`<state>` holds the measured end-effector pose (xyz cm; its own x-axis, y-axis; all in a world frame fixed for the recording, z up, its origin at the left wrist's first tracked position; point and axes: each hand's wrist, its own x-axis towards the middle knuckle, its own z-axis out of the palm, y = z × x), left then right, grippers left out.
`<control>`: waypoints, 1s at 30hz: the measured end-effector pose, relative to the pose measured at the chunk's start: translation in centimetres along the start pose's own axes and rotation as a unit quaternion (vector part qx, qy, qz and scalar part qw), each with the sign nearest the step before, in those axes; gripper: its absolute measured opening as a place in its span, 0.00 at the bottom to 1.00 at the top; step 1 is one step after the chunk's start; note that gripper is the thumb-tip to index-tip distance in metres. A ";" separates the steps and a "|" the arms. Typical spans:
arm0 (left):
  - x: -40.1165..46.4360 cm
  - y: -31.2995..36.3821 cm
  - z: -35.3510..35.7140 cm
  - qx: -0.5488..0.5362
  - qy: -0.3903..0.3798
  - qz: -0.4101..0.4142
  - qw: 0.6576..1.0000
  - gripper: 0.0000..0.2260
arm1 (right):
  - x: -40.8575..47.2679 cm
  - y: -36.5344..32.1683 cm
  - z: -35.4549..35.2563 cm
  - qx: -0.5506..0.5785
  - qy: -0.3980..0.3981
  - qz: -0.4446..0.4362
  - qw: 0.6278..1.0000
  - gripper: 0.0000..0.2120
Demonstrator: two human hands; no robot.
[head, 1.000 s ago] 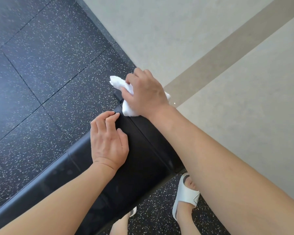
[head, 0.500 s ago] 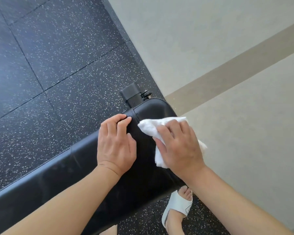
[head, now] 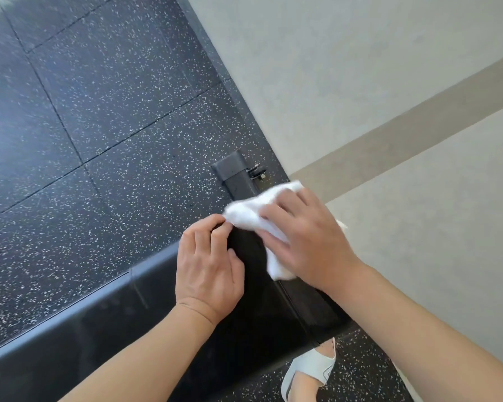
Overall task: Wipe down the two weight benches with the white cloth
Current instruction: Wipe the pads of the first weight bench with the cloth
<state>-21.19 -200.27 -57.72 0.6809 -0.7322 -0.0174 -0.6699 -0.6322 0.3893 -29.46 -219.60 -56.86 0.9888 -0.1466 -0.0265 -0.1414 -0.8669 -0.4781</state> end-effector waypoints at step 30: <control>-0.2 -0.5 0.5 -0.005 -0.012 0.011 1.000 0.22 | 3.3 6.1 -0.7 0.470 -0.072 0.223 0.851 0.09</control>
<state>-21.12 -199.93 -58.39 0.6585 -0.7519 -0.0317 -0.6812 -0.6135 0.3995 -27.14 -225.70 -59.27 0.8513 -0.2432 -0.4648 -0.4713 0.0345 -0.8813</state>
